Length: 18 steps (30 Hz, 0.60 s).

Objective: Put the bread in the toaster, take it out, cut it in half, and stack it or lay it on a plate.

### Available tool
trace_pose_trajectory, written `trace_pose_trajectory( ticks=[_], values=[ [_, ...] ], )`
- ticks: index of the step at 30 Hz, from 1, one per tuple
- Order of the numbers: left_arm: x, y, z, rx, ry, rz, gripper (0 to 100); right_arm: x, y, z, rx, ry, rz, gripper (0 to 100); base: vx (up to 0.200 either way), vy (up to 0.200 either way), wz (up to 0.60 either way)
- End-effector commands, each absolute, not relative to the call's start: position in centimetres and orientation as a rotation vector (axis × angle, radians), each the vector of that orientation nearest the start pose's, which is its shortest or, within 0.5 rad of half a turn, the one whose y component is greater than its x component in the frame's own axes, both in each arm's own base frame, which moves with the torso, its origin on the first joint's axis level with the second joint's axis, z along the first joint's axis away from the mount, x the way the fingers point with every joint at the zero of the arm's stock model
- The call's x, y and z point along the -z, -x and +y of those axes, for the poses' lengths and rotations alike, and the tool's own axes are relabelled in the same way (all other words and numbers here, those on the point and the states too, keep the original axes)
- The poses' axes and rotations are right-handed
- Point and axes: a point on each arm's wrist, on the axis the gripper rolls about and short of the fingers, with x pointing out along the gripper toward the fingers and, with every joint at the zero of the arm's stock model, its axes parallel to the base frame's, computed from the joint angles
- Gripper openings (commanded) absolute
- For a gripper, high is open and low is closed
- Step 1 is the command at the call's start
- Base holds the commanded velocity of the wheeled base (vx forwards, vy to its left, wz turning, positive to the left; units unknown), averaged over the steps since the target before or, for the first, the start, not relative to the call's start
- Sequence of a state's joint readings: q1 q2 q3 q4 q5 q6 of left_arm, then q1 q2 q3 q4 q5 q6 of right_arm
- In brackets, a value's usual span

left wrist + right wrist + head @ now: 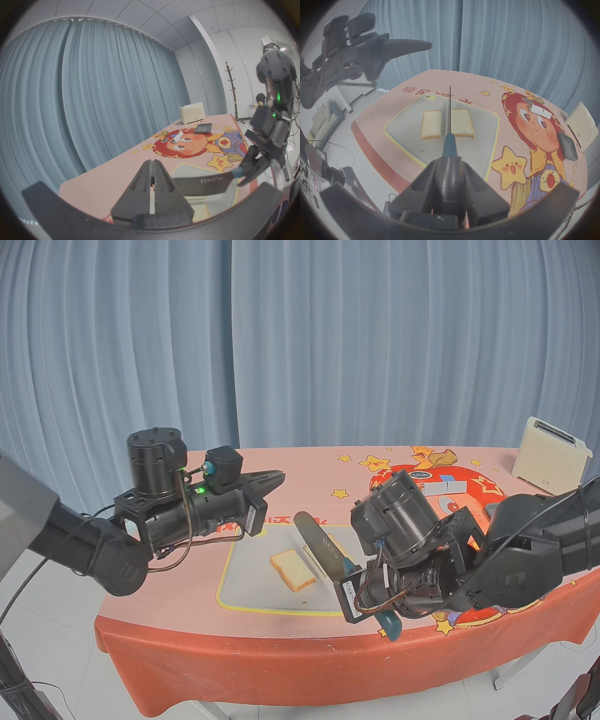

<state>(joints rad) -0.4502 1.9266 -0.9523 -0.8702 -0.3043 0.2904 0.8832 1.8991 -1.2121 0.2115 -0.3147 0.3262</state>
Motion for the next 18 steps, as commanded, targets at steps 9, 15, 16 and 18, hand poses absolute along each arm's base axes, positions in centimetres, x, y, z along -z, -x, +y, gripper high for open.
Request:
trace_pose_trajectory(
  ticks=[9,15,16,18],
  values=[
    [-21.8,-23.4,-6.6,0.517,-0.285,-0.173,0,-19.6,-17.6,20.6,-0.43,0.146,0.733,0,0.0,0.0,0.0],
    [-21.2,-18.6,-3.6,0.346,-0.259,-0.239,0,-20.4,-15.2,16.7,-0.418,0.117,0.701,0,0.0,0.0,0.0],
    [-21.2,-18.1,-3.3,0.327,-0.252,-0.25,0,-20.7,-15.0,16.4,-0.422,0.098,0.695,0,0.0,0.0,0.0],
    [-21.1,-17.5,-2.7,0.302,-0.254,-0.266,0,-21.5,-14.6,15.8,-0.431,0.066,0.668,0,0.0,0.0,0.0]
  ],
)
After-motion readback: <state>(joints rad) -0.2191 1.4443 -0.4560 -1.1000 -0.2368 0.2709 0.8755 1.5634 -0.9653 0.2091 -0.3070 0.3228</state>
